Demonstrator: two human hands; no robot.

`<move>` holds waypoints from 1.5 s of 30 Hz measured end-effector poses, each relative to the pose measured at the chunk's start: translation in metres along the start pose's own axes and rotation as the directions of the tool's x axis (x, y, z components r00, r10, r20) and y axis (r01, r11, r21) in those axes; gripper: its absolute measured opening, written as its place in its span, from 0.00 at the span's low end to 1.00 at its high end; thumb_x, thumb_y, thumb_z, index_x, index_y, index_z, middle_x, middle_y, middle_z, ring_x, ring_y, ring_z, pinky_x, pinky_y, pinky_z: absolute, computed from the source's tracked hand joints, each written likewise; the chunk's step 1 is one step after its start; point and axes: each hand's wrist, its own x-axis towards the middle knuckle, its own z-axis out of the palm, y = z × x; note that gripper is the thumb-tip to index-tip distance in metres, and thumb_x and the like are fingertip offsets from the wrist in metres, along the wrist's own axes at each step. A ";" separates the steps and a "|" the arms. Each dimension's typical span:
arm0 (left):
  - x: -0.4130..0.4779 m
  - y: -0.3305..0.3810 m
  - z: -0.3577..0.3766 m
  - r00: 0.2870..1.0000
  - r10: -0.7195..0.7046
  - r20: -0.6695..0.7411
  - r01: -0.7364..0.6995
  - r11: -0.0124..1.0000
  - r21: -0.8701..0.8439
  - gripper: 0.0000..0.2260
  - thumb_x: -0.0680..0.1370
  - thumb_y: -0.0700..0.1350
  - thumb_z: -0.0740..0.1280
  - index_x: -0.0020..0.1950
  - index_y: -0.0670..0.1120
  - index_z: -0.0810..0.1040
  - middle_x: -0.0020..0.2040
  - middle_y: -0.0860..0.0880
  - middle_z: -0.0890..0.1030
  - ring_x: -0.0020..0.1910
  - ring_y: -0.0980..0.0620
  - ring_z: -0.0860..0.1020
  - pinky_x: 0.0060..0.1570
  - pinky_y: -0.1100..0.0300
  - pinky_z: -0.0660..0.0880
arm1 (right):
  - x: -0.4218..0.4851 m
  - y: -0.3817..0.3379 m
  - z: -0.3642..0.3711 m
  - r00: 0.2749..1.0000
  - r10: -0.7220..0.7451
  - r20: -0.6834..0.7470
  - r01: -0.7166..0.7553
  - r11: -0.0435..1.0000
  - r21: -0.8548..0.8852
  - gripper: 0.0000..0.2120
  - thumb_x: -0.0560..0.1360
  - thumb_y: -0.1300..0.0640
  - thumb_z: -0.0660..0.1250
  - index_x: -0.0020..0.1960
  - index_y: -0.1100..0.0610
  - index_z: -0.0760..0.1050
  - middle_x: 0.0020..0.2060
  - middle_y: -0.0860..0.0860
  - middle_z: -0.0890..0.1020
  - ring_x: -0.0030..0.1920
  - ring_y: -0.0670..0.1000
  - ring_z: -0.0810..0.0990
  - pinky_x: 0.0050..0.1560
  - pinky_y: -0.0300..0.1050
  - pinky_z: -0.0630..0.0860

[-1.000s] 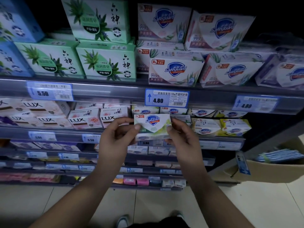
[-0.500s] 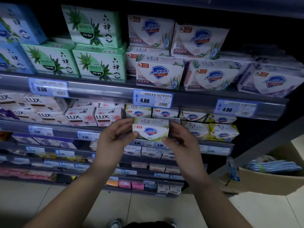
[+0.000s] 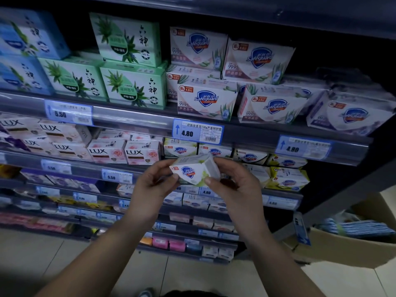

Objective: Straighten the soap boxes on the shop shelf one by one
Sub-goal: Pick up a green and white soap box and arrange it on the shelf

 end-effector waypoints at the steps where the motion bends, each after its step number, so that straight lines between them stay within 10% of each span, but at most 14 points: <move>1: -0.001 -0.002 0.000 1.000 -0.019 0.005 0.019 1.000 -0.009 0.15 0.80 0.32 0.66 0.64 0.46 0.80 0.43 0.53 0.85 0.49 0.52 0.85 0.51 0.61 0.81 | 0.000 -0.001 0.003 1.000 -0.004 0.004 0.004 1.000 -0.012 0.18 0.71 0.63 0.78 0.57 0.47 0.83 0.51 0.42 0.86 0.51 0.42 0.84 0.48 0.37 0.81; 7: -0.002 0.004 -0.002 0.988 -0.091 -0.123 0.081 0.993 -0.086 0.10 0.78 0.36 0.71 0.53 0.50 0.84 0.44 0.53 0.88 0.48 0.52 0.84 0.45 0.65 0.81 | 0.003 0.007 0.007 1.000 0.017 -0.016 -0.016 1.000 0.023 0.15 0.74 0.60 0.76 0.59 0.50 0.81 0.53 0.43 0.86 0.53 0.44 0.84 0.52 0.41 0.82; 12: -0.004 0.018 -0.008 0.996 0.055 0.075 -0.057 0.998 0.013 0.21 0.70 0.46 0.78 0.63 0.51 0.82 0.60 0.47 0.85 0.61 0.50 0.83 0.55 0.62 0.79 | 0.007 0.023 0.010 0.972 0.207 -0.109 -0.192 0.973 0.129 0.07 0.80 0.59 0.69 0.52 0.48 0.82 0.49 0.44 0.87 0.51 0.46 0.85 0.48 0.38 0.81; 20: -0.004 0.026 -0.003 0.984 0.128 0.126 -0.137 0.989 0.065 0.22 0.69 0.41 0.76 0.63 0.45 0.80 0.54 0.46 0.84 0.49 0.50 0.84 0.47 0.62 0.80 | 0.010 0.031 0.025 0.925 0.375 -0.067 -0.359 0.917 0.174 0.08 0.83 0.61 0.63 0.57 0.56 0.80 0.54 0.53 0.85 0.47 0.45 0.87 0.45 0.36 0.82; 29: -0.004 0.013 -0.025 0.998 0.056 0.033 -0.059 0.993 0.103 0.17 0.80 0.32 0.66 0.67 0.44 0.79 0.59 0.48 0.86 0.56 0.49 0.84 0.51 0.60 0.81 | 0.009 0.029 0.026 0.973 0.214 -0.087 -0.223 0.968 -0.115 0.07 0.80 0.59 0.69 0.57 0.51 0.79 0.53 0.44 0.84 0.54 0.43 0.83 0.54 0.43 0.81; 33: 0.005 0.004 -0.035 0.992 0.081 -0.102 -0.060 0.979 0.195 0.16 0.79 0.33 0.68 0.65 0.44 0.81 0.52 0.45 0.87 0.50 0.48 0.85 0.45 0.67 0.79 | 0.006 0.027 0.040 0.983 0.184 -0.026 -0.186 0.967 -0.173 0.13 0.80 0.59 0.68 0.59 0.41 0.77 0.56 0.37 0.81 0.54 0.31 0.78 0.49 0.26 0.74; 38: 0.022 -0.004 -0.044 0.981 0.095 -0.169 -0.039 0.950 0.309 0.18 0.80 0.34 0.68 0.69 0.44 0.79 0.49 0.42 0.82 0.47 0.46 0.78 0.57 0.40 0.79 | 0.007 0.037 0.056 0.959 0.278 0.055 -0.258 0.937 -0.236 0.23 0.82 0.59 0.65 0.75 0.47 0.68 0.69 0.46 0.73 0.56 0.24 0.71 0.48 0.19 0.71; 45: 0.028 -0.014 -0.048 0.992 0.037 -0.119 0.022 0.887 0.461 0.22 0.80 0.35 0.69 0.71 0.52 0.77 0.62 0.51 0.83 0.60 0.57 0.80 0.65 0.53 0.74 | 0.004 0.043 0.064 0.905 0.408 0.118 -0.382 0.904 -0.192 0.33 0.82 0.56 0.66 0.81 0.42 0.55 0.76 0.45 0.66 0.63 0.37 0.69 0.62 0.41 0.74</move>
